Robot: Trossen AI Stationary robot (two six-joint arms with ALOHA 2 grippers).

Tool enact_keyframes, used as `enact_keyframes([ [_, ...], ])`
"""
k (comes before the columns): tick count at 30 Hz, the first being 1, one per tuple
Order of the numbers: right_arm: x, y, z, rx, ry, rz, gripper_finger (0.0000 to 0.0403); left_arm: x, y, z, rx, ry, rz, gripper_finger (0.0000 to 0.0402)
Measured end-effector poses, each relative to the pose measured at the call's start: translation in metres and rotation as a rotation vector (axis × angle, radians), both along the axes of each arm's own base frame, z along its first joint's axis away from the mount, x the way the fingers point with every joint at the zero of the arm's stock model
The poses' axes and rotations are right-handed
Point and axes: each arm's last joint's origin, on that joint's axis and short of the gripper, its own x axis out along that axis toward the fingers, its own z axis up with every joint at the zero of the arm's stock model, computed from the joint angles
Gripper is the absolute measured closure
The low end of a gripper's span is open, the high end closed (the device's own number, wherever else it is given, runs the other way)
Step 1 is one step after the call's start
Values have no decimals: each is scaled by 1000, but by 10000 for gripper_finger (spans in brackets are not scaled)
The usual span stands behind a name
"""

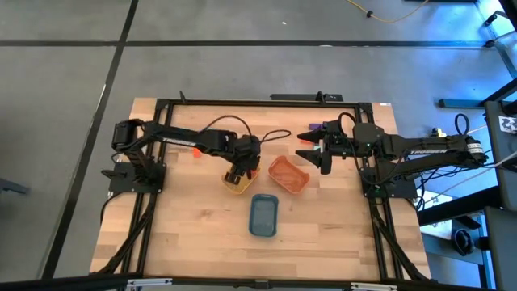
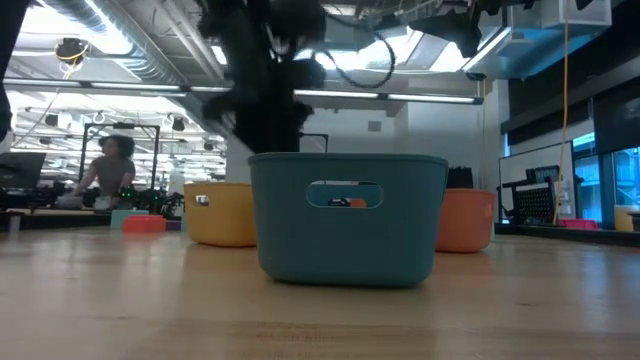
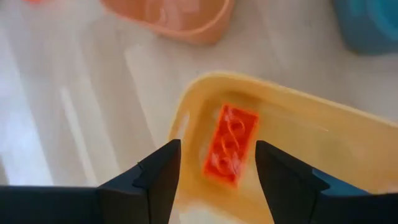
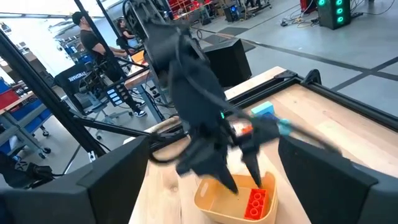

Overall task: Sort & place blocks by color
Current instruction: Put the right blue block into the orange bin

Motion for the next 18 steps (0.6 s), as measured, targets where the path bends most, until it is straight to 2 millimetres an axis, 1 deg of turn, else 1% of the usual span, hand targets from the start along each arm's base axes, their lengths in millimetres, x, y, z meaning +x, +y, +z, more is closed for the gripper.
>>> enact_keyframes([
  [3, 0, 0, 0, -3, 0, -2, 42, -9, 7, 38, -41, -73, 100, 204],
  [5, 0, -1, 0, -4, 0, -17, 42, -22, 11, 62, -77, -155, 185, 205],
  [7, 0, -1, 0, -5, 0, -26, 42, -35, 13, 85, -122, -286, 257, 205],
  [10, 0, -1, 0, -4, 0, -27, 42, -63, 14, 116, -185, -503, 327, 205],
  [12, 0, -1, 0, -6, -2, -27, 42, -82, 12, 129, -224, -659, 358, 205],
  [14, 0, -1, 0, -6, -3, -26, 42, -101, 9, 137, -267, -809, 376, 205],
  [16, 0, -1, 1, -7, -5, -27, 42, -120, 5, 138, -317, -928, 389, 205],
  [18, 0, -1, 1, -9, -5, -26, 42, -137, 0, 135, -368, -1034, 385, 205],
])
